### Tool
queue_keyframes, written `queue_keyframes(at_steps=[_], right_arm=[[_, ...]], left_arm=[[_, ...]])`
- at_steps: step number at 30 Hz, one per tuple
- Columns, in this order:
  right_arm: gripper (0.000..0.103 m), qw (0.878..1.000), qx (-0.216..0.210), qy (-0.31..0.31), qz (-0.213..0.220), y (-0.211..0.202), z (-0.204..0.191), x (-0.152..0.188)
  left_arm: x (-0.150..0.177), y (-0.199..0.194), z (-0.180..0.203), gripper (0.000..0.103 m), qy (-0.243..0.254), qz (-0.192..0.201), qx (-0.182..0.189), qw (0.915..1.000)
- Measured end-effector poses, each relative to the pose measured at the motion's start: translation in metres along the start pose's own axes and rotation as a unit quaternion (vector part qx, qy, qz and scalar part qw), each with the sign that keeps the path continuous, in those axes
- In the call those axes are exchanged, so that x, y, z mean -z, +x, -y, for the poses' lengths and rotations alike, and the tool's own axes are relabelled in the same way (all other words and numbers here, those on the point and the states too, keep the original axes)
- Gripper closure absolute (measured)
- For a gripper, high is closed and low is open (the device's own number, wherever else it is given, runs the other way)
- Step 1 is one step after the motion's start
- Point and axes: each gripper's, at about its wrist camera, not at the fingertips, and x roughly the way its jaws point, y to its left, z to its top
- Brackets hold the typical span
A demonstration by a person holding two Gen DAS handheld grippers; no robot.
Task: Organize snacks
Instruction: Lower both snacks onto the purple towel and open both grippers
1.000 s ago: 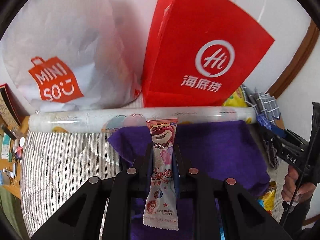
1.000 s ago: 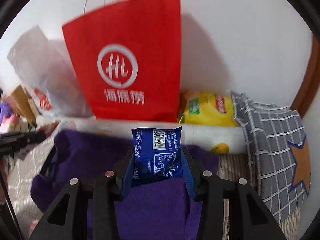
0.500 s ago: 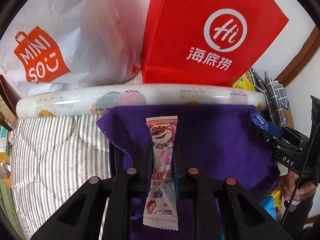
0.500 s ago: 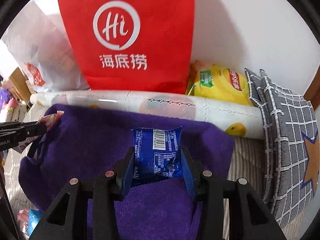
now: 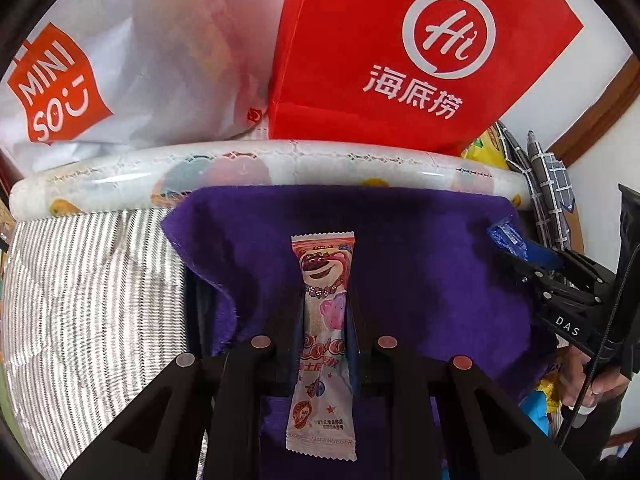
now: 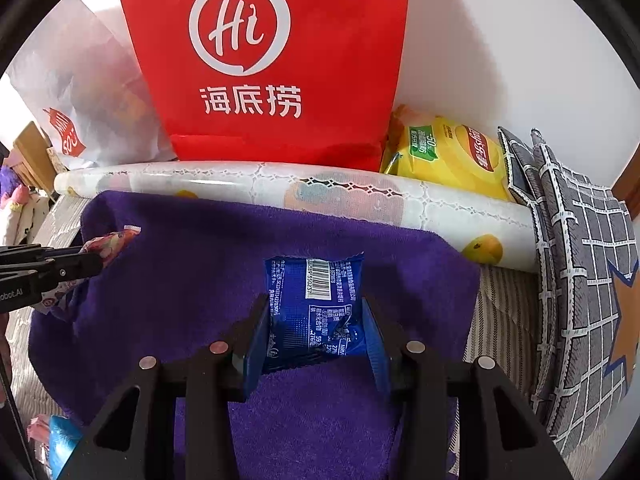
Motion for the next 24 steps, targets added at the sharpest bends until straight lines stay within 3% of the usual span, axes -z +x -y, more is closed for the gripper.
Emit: queue_keyframes(at_steps=[4, 13, 15, 17, 20, 24], right_arm=[[0.059, 1.000, 0.016, -0.013, 0.003, 0.000, -0.004, -0.001], [0.057, 1.000, 0.008, -0.017, 0.001, -0.001, -0.005, -0.002], [0.049, 1.000, 0.008, -0.014, -0.006, -0.002, -0.004, -0.004], [0.048, 1.000, 0.007, -0.013, -0.004, -0.006, -0.005, -0.006], [0.045, 1.000, 0.009, -0.012, 0.016, -0.021, -0.007, -0.009], [0.044, 0.998, 0.016, -0.001, 0.059, -0.053, -0.009, -0.013]], left_arm=[[0.001, 0.002, 0.000, 0.085, -0.002, -0.004, -0.001, 1.0000], [0.001, 0.002, -0.002, 0.085, -0.007, -0.008, -0.002, 0.9999], [0.000, 0.001, -0.001, 0.082, -0.004, -0.011, 0.000, 0.9999], [0.000, -0.002, 0.001, 0.078, 0.001, -0.008, 0.003, 1.0000], [-0.001, -0.011, 0.003, 0.064, 0.003, 0.000, 0.011, 0.9999], [-0.003, -0.029, 0.008, 0.058, 0.003, 0.013, 0.015, 0.9998]])
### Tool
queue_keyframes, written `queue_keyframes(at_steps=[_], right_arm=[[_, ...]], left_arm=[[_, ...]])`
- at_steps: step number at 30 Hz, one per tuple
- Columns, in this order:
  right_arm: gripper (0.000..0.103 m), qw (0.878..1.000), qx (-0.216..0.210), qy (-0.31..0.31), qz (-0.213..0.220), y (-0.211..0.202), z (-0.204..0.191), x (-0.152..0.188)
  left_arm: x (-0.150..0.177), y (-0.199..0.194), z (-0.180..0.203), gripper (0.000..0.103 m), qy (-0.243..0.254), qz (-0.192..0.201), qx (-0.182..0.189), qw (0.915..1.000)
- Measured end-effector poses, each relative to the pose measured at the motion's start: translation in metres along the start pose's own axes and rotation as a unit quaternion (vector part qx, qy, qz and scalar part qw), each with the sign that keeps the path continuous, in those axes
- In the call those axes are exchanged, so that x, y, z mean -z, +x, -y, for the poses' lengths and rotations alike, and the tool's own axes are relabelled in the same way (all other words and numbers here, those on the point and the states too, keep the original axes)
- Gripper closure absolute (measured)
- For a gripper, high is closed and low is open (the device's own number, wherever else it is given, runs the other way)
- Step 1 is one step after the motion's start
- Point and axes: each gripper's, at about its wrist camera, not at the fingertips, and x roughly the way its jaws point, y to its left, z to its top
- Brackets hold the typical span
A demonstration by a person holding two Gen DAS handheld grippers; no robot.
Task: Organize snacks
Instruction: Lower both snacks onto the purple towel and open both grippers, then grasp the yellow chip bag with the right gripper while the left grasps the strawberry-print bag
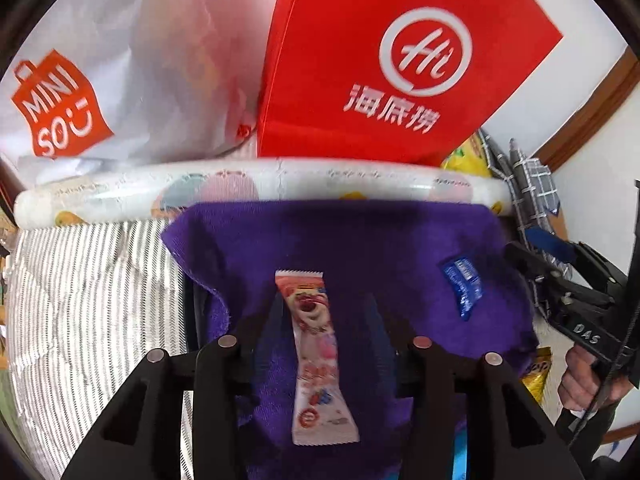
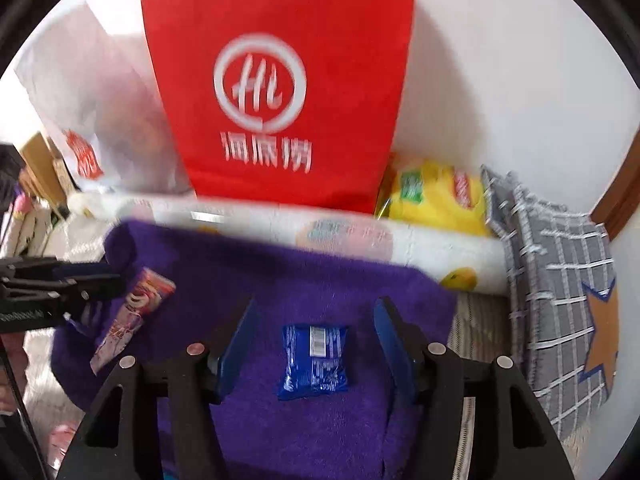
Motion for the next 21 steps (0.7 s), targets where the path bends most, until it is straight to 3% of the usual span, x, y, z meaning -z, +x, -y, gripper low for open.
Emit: queue_keyframes(at_steps=[4, 8, 14, 17, 21], right_arm=[[0.044, 0.998, 0.002, 0.018, 0.057, -0.035, 0.001, -0.004], [0.044, 0.996, 0.012, 0.027, 0.083, -0.062, 0.000, 0.004], [0.044, 0.996, 0.059, 0.023, 0.066, -0.090, 0.003, 0.038], [0.044, 0.995, 0.088, 0.037, 0.035, -0.091, 0.012, 0.065], [0.044, 0.993, 0.070, 0.097, -0.014, -0.082, 0.029, 0.106]], left_arm=[[-0.002, -0.018, 0.005, 0.055, 0.006, 0.013, 0.004, 0.9999], [-0.003, -0.043, 0.014, 0.052, 0.015, 0.038, 0.005, 0.9992], [-0.001, -0.073, 0.026, 0.046, 0.018, 0.061, 0.016, 0.9978], [0.002, -0.088, 0.035, 0.043, 0.028, 0.072, 0.023, 0.9967], [0.006, -0.102, 0.044, 0.040, 0.039, 0.081, 0.037, 0.9953]])
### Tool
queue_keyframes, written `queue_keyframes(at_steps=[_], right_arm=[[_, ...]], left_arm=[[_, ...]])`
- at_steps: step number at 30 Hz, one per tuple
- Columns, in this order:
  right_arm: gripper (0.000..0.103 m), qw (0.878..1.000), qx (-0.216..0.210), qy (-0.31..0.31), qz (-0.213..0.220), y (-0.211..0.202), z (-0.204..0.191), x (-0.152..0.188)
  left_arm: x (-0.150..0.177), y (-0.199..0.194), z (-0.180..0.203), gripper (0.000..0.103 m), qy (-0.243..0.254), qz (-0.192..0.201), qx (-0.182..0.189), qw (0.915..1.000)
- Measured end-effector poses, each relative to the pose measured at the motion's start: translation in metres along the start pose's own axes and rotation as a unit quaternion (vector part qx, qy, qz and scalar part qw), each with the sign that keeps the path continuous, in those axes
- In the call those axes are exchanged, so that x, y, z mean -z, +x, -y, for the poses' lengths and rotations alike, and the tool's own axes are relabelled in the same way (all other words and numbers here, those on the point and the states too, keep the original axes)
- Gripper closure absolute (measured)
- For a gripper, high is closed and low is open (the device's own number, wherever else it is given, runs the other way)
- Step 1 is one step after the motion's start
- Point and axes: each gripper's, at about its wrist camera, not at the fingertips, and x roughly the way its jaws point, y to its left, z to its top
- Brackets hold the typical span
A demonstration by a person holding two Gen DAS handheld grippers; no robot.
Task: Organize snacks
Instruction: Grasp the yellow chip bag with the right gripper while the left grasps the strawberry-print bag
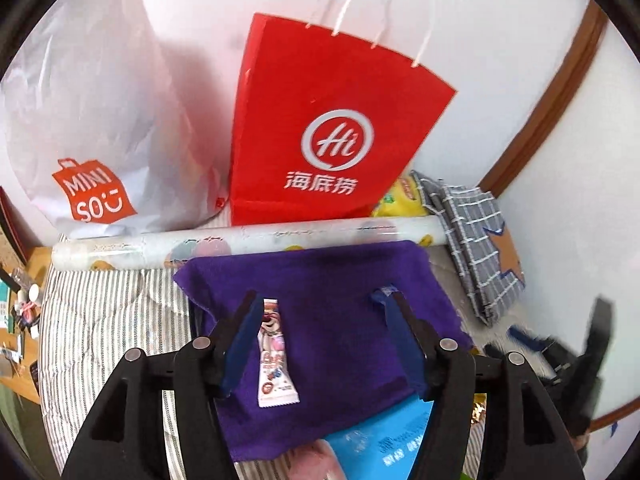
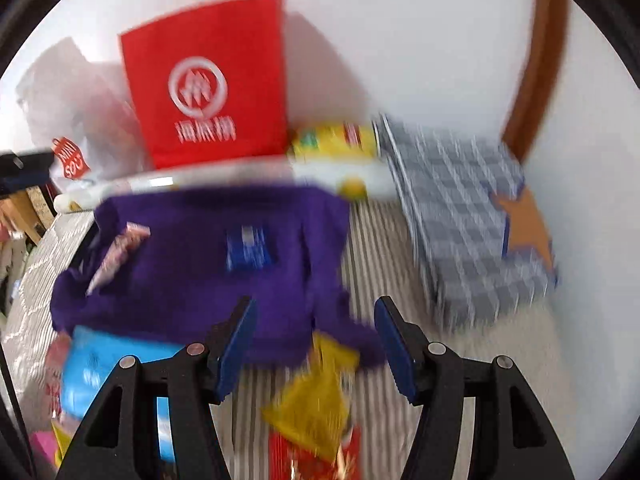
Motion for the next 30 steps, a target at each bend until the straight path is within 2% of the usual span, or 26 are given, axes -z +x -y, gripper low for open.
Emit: queue_keyframes(at_steps=[5, 9, 12, 13, 14, 15, 16, 17, 25, 30], right_arm=[[0.044, 0.999, -0.012, 0.041, -0.032, 0.015, 0.010, 0.033], [0.044, 0.996, -0.024, 0.063, -0.051, 0.030, 0.013, 0.042], [0.044, 0.996, -0.016, 0.063, -0.063, 0.043, 0.012, 0.046], [0.047, 0.996, -0.014, 0.062, -0.069, 0.048, 0.012, 0.048], [0.060, 0.995, -0.015, 0.061, -0.077, 0.052, 0.011, 0.050], [0.062, 0.995, -0.017, 0.064, -0.077, 0.053, 0.011, 0.052], [0.067, 0.995, -0.015, 0.068, -0.072, 0.051, 0.012, 0.053], [0.067, 0.995, -0.016, 0.067, -0.069, 0.047, 0.012, 0.053], [0.067, 0.995, -0.030, 0.093, -0.012, -0.021, 0.023, 0.058], [0.067, 0.993, -0.039, 0.111, -0.006, -0.055, 0.029, 0.077]], left_arm=[[0.001, -0.009, 0.006, 0.040, 0.004, 0.003, 0.013, 0.9999], [0.001, -0.010, 0.008, 0.040, 0.004, 0.001, 0.021, 0.9998], [0.001, -0.010, 0.008, 0.040, 0.003, 0.000, 0.023, 0.9997], [0.001, -0.010, 0.008, 0.040, 0.002, -0.002, 0.024, 0.9997], [0.001, -0.010, 0.009, 0.040, 0.002, -0.003, 0.025, 0.9997], [0.002, -0.010, 0.009, 0.040, 0.002, -0.003, 0.025, 0.9997], [0.002, -0.011, 0.010, 0.040, 0.004, -0.004, 0.026, 0.9997], [0.002, -0.012, 0.011, 0.040, 0.005, -0.003, 0.026, 0.9996], [0.005, -0.023, 0.024, 0.040, 0.019, 0.001, 0.034, 0.9993], [0.011, -0.044, 0.036, 0.040, 0.030, 0.016, 0.032, 0.9989]])
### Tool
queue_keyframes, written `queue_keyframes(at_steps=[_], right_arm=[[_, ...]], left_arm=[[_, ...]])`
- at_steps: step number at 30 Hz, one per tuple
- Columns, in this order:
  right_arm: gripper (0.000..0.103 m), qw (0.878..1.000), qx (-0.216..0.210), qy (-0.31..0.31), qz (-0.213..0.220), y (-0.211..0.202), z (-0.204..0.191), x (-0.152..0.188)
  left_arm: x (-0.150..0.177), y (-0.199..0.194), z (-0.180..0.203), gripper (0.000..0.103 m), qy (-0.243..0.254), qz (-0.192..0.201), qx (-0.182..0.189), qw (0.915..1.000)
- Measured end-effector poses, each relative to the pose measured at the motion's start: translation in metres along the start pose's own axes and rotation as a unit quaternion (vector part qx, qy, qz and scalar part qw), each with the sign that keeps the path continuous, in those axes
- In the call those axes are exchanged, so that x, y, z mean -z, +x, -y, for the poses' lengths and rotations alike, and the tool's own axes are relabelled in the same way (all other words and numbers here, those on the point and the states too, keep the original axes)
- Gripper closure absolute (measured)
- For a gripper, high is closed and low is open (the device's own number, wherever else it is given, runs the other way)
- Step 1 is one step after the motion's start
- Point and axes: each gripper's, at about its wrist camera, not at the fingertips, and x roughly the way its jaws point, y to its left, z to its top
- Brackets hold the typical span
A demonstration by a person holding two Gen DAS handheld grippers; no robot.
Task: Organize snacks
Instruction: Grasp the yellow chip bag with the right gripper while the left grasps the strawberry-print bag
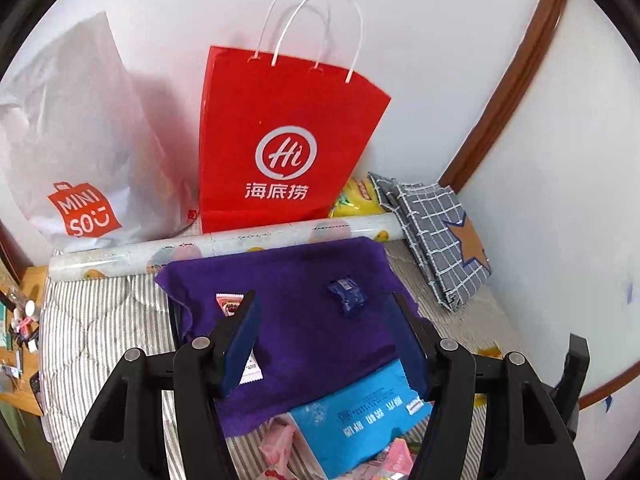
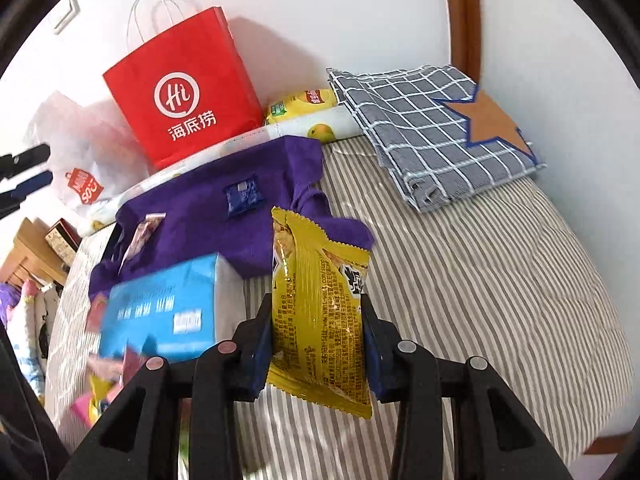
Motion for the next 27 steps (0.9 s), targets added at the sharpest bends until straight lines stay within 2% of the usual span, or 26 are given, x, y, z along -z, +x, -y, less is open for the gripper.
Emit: queue_keyframes(at_steps=[6, 13, 18, 22, 24, 27], right_arm=[[0.067, 1.000, 0.010, -0.024, 0.010, -0.031, -0.010, 0.025], [0.067, 0.998, -0.002, -0.053, 0.029, -0.049, -0.035, 0.042], [0.067, 0.998, -0.014, -0.060, 0.030, -0.052, -0.042, 0.053], [0.067, 0.998, -0.018, -0.060, 0.023, -0.051, -0.042, 0.063], [0.067, 0.998, -0.020, -0.057, 0.020, -0.052, -0.041, 0.066], [0.067, 0.998, -0.020, -0.056, 0.022, -0.058, -0.040, 0.070]], left_arm=[[0.031, -0.010, 0.001, 0.040, -0.001, -0.021, -0.018, 0.9996], [0.083, -0.008, -0.029, 0.040, -0.050, -0.067, -0.044, 0.9956], [0.135, 0.001, -0.053, 0.040, -0.085, -0.109, -0.062, 0.9885], [0.170, 0.015, -0.068, 0.040, -0.125, -0.147, -0.046, 0.9802], [0.182, 0.018, -0.074, 0.040, -0.149, -0.149, -0.018, 0.9774], [0.191, 0.020, -0.077, 0.040, -0.166, -0.151, -0.004, 0.9745]])
